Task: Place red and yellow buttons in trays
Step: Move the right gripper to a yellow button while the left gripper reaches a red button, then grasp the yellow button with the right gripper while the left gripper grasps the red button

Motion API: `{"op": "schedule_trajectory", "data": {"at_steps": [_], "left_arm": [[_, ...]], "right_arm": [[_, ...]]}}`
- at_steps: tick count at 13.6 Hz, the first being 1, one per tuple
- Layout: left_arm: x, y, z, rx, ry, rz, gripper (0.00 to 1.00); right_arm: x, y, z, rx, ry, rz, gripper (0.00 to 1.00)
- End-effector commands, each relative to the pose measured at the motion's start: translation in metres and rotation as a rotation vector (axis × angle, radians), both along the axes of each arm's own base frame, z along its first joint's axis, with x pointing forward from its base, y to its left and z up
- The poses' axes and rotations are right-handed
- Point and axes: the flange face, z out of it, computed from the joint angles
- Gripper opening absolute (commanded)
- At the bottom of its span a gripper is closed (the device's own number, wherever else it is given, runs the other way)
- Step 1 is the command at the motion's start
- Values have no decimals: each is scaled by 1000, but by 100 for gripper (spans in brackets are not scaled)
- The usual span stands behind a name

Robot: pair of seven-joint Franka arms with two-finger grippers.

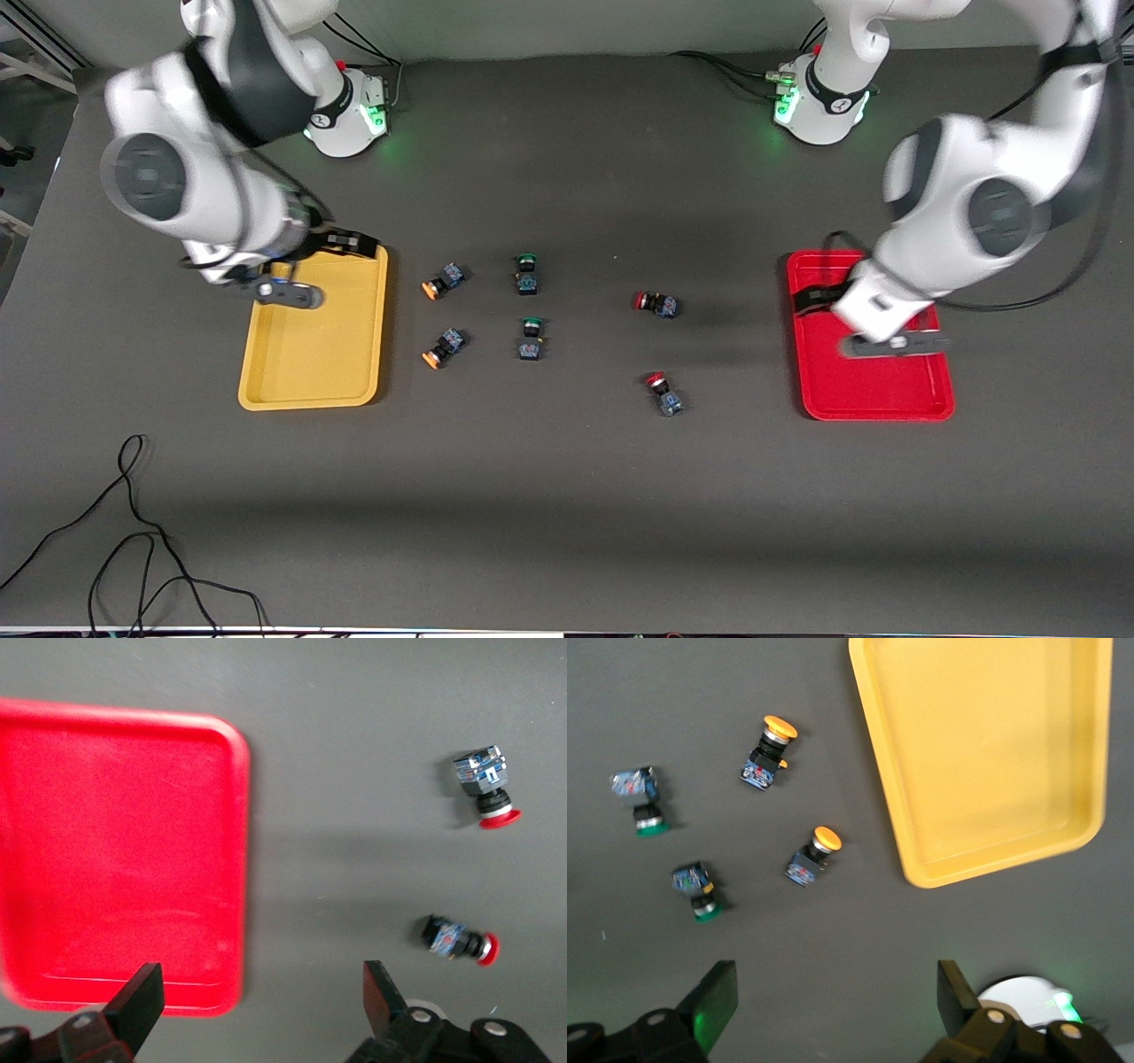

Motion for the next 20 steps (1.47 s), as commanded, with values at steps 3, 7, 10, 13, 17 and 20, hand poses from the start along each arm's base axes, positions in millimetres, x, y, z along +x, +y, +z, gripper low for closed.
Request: {"op": "schedule_trajectory", "data": {"at_steps": [3,7,10,13,17,20], "left_arm": [[-15,-74,-53,49,32,263,100],[-14,-134,-124,96,51,528,99],[-31,-168,-163,134,78,604,99],[-27,-172,-187,126,73,630,98],[-41,-189,-199,141,86,609,83],[-44,-195,-198,143,85,598,3]], "right_arm": [[-64,32,-127,-76,-35,-200,100],[-63,28,-187,-137,-27,-370,100],[-73,51,-227,-138,-20,-449,100],[-74,52,-252,-153,-26,-459,100],[-75,50,-274,-161,-37,-464,100],[-77,50,-277,-159,-45,-463,81]]}}
